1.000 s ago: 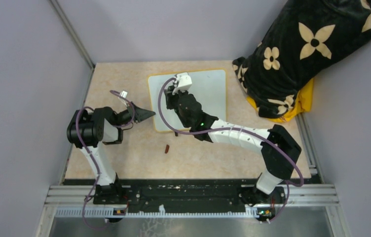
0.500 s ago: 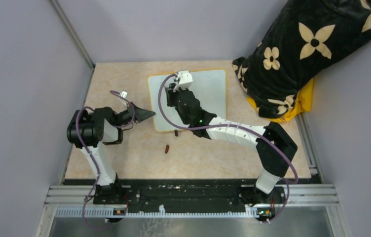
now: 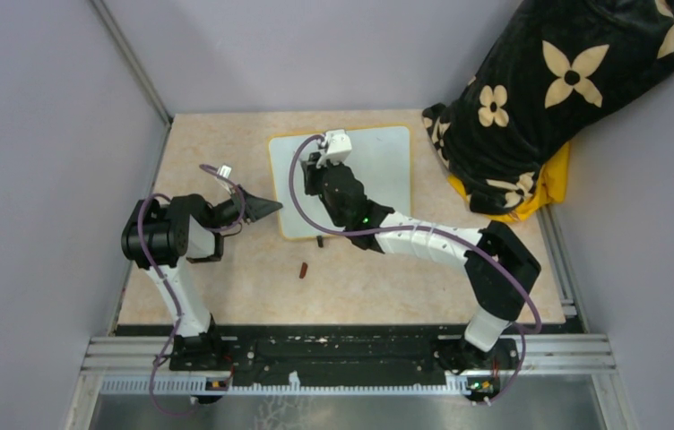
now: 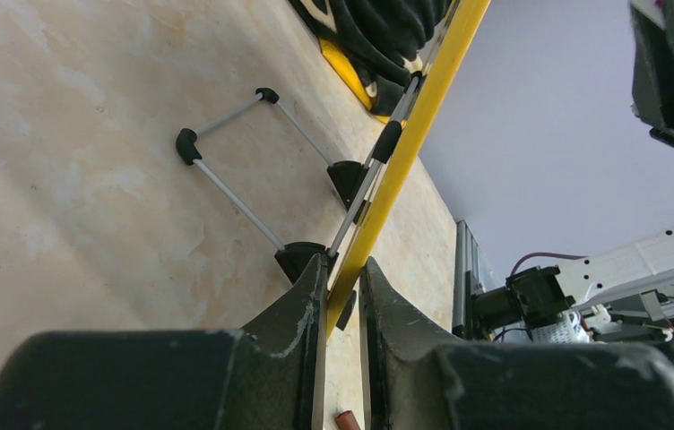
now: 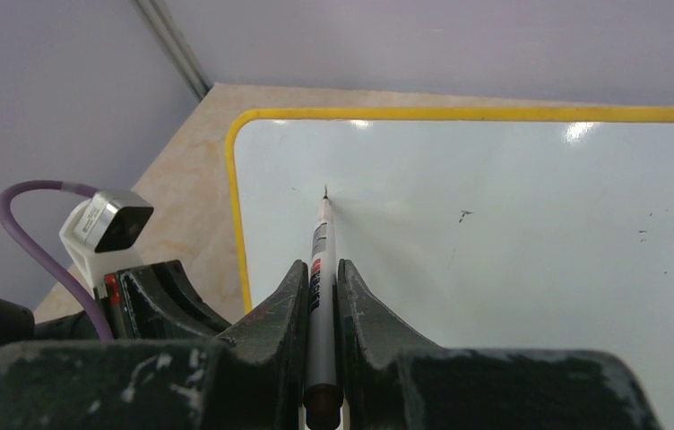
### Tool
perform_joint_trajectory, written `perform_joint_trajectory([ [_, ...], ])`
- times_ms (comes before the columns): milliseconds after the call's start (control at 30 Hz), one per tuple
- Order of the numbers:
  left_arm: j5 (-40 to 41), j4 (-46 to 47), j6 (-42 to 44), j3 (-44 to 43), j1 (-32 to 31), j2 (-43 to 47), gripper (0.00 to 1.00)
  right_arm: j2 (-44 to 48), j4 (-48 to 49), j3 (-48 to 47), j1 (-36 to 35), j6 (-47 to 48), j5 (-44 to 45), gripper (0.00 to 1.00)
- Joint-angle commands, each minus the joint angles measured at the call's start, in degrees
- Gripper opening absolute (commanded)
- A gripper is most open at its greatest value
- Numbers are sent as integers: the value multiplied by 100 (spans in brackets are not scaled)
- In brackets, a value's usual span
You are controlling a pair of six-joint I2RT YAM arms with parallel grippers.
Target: Write a sentence on the whiteboard
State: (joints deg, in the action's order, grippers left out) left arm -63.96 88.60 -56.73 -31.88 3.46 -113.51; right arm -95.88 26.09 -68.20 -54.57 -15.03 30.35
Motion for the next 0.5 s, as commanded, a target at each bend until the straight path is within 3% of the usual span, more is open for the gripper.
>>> perform_joint_trajectory([
  [0,108,1414,46,85,-31,40,0,169,101,166,25,-97,65,0],
  [467,115,1406,82,105,-29,66,0,516,280,523,25,-193,-12,0],
])
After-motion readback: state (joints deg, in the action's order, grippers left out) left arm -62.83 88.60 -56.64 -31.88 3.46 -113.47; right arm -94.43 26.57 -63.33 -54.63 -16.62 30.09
